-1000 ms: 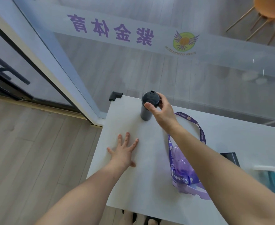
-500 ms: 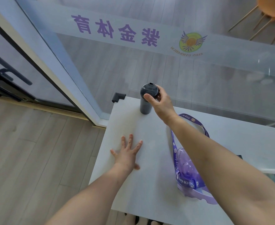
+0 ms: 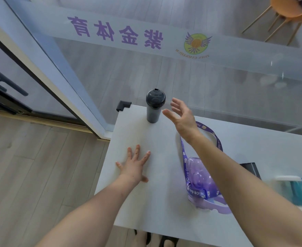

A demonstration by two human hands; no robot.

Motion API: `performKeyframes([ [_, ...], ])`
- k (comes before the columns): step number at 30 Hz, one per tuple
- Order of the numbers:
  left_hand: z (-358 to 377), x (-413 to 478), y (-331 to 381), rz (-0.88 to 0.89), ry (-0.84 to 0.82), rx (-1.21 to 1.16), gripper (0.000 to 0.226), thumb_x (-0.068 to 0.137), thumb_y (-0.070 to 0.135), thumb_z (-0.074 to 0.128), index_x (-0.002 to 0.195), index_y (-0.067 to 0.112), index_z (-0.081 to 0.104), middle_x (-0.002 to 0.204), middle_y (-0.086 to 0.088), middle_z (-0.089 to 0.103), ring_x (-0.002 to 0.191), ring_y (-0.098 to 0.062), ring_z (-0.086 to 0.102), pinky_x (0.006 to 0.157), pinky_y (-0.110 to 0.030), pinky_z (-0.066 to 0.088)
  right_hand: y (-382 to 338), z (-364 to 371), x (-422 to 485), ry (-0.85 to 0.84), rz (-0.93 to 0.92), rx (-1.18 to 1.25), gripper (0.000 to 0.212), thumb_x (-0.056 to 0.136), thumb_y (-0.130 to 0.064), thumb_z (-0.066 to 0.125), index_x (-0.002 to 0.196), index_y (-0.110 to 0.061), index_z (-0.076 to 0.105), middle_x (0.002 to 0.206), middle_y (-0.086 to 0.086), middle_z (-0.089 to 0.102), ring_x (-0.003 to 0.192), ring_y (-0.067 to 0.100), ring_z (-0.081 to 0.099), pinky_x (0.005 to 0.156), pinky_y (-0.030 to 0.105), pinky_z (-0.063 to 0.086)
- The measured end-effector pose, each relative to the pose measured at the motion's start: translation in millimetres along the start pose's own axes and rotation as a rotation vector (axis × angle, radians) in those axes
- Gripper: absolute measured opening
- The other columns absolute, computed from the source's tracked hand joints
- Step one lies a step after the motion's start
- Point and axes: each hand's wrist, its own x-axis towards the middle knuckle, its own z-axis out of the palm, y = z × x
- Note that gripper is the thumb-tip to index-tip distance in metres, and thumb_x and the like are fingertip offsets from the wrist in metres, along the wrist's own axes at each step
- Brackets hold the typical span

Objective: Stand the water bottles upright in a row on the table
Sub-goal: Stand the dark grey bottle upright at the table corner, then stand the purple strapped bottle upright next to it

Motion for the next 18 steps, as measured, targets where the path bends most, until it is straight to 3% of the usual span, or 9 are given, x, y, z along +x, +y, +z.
performKeyframes([
  [4,0.8,-2.9,6.1,-0.015,0.045,-0.01,0.109,0.087,0.056,0.075,0.16,0.053,-0.006,0.167,0.005,-0.033,0.155,-0.032,-0.027,0.109,-0.08,0.023,12.8,-44.9,-59.2,0.048,-0.081,-0.125,0.035,0.097,-0.027,0.073,0.13,-0.017,0.066,0.124,-0.005,0.071,0.114,0.005,0.068,0.101,0.032,0.056],
  [7,6.5,-8.2,26.8,-0.017,0.096,-0.015,0.097,0.091,0.056,0.071,0.162,0.049,0.005,0.169,0.003,-0.027,0.156,-0.031,-0.024,0.109,-0.08,0.024,32.6,-77.2,-108.1,0.011,-0.108,-0.258,0.027,0.098,-0.022,0.071,0.125,-0.022,0.069,0.12,-0.017,0.07,0.111,0.0,0.067,0.1,0.031,0.056],
  [10,20.0,-12.8,59.5,0.041,0.106,-0.014,0.097,0.091,0.057,0.071,0.161,0.051,0.004,0.17,0.005,-0.027,0.155,-0.029,-0.025,0.107,-0.082,0.024,55.4,-107.1,-148.6,-0.049,-0.186,-0.454,0.031,0.096,-0.025,0.073,0.126,-0.028,0.068,0.124,-0.016,0.068,0.117,0.002,0.062,0.104,0.034,0.053],
  [13,32.8,-14.9,80.5,0.019,0.074,0.016,0.105,0.087,0.061,0.073,0.159,0.056,-0.004,0.167,0.006,-0.032,0.154,-0.03,-0.029,0.104,-0.083,0.025,77.1,-128.5,-179.0,-0.14,-0.28,-0.593,0.04,0.093,-0.042,0.074,0.129,-0.025,0.067,0.133,-0.012,0.065,0.128,0.003,0.055,0.108,0.038,0.049],
  [15,35.9,-14.3,83.7,-0.002,0.068,0.063,0.11,0.085,0.061,0.074,0.157,0.057,-0.009,0.166,0.005,-0.035,0.153,-0.032,-0.03,0.104,-0.083,0.025,89.1,-137.1,-191.7,-0.229,-0.283,-0.64,0.057,0.087,-0.06,0.072,0.134,-0.029,0.064,0.15,-0.014,0.054,0.145,0.001,0.039,0.118,0.038,0.04],
  [18,36.3,-12.1,82.8,-0.011,0.069,0.074,0.112,0.085,0.061,0.075,0.156,0.058,-0.011,0.165,0.006,-0.037,0.153,-0.031,-0.03,0.104,-0.083,0.026,101.5,-145.7,-198.9,-0.372,-0.309,-0.783,0.084,0.076,-0.085,0.064,0.146,-0.043,0.047,0.17,-0.019,0.02,0.159,0.005,0.005,0.128,0.039,0.018],
])
